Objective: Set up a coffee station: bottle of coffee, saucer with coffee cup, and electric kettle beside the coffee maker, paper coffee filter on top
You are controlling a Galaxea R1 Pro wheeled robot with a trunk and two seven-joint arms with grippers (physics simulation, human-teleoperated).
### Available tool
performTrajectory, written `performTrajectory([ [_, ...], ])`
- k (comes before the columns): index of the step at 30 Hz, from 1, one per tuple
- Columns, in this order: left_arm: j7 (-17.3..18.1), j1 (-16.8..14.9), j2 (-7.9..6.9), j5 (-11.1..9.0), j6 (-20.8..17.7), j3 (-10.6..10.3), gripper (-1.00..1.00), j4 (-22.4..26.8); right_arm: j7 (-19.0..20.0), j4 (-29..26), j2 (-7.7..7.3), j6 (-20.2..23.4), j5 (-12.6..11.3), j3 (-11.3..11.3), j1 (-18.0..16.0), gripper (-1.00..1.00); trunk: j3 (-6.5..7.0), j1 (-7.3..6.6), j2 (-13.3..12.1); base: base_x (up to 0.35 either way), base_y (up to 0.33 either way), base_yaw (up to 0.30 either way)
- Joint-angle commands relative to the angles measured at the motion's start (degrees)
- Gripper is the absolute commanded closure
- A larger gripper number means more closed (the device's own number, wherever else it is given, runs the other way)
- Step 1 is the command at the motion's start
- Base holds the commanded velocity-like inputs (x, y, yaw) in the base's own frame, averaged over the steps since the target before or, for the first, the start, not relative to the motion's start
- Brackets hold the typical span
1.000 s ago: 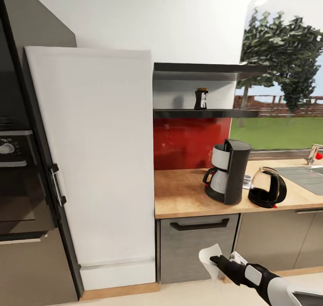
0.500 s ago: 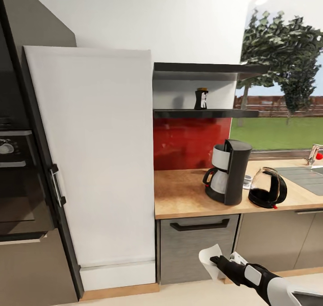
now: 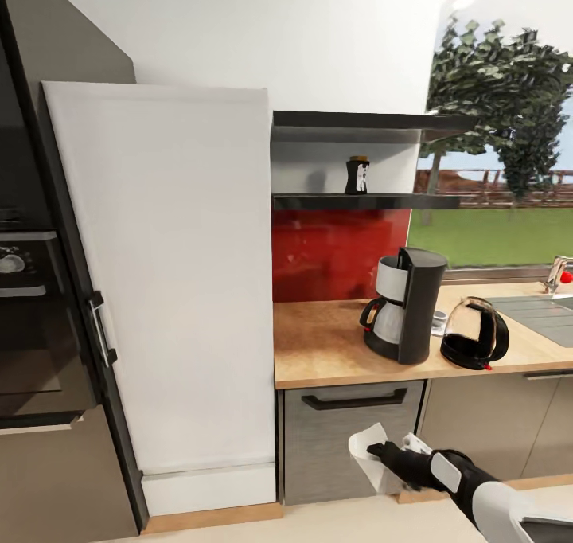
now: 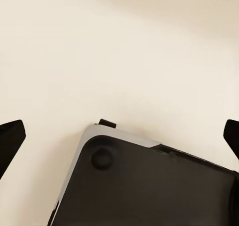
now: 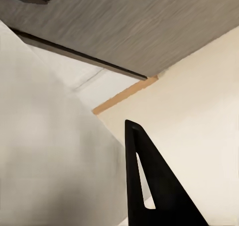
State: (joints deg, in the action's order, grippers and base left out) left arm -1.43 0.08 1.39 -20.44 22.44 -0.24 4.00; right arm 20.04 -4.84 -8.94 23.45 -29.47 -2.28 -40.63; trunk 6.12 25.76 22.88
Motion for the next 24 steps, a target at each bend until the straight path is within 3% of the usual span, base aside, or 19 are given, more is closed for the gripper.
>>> performTrajectory([
  [1, -0.2, 0.0, 0.02, -0.1, 0.1, 0.0, -1.00, 0.0, -0.5, -3.2, -0.01, 2.9, 0.1, 0.1, 0.0, 1.00, -0.03, 0.02, 0.0, 0.000, 0.000, 0.000],
  [2, -0.2, 0.0, 0.00, -0.1, 0.1, -0.1, -1.00, 0.0, -2.6, -8.0, 0.01, 6.6, 0.2, 0.3, 0.0, 1.00, -0.03, 0.02, 0.0, 0.000, 0.000, 0.000],
  [4, -0.2, 0.0, -0.04, -0.1, 0.1, 0.0, -1.00, 0.0, -6.0, -13.0, 0.11, 10.0, 0.2, 0.5, 0.0, 1.00, -0.03, 0.02, 0.0, 0.000, 0.000, 0.000],
  [5, -0.2, 0.0, -0.06, -0.1, 0.1, 0.0, -1.00, 0.0, -11.0, -20.7, 0.57, 14.4, 0.1, 0.5, 0.0, 1.00, -0.03, 0.02, 0.0, 0.000, 0.000, 0.000],
  [6, -0.2, 0.0, -0.06, -0.2, 0.1, 0.0, -1.00, 0.0, -13.2, -24.5, 0.96, 16.8, 0.1, 0.5, 0.0, 1.00, -0.03, 0.02, 0.0, 0.000, 0.000, 0.000],
  [10, -0.1, 0.0, -0.07, -0.2, 0.1, 0.0, -1.00, 0.0, -18.9, -34.3, 2.45, 23.1, 0.1, 0.6, 0.0, 1.00, -0.03, 0.02, 0.0, 0.000, 0.000, 0.000],
  [18, -0.1, 0.0, -0.07, 0.0, 0.1, -0.1, -1.00, 0.0, -20.8, -55.8, 3.11, 35.5, 1.0, 0.7, 0.0, 1.00, -0.03, 0.02, 0.0, 0.000, 0.000, 0.000],
  [24, -0.1, 0.0, -0.07, 0.0, 0.1, 0.0, -1.00, 0.0, -21.4, -70.4, 3.04, 36.6, 0.8, 0.3, 0.0, 1.00, -0.03, 0.02, 0.0, 0.000, 0.000, 0.000],
])
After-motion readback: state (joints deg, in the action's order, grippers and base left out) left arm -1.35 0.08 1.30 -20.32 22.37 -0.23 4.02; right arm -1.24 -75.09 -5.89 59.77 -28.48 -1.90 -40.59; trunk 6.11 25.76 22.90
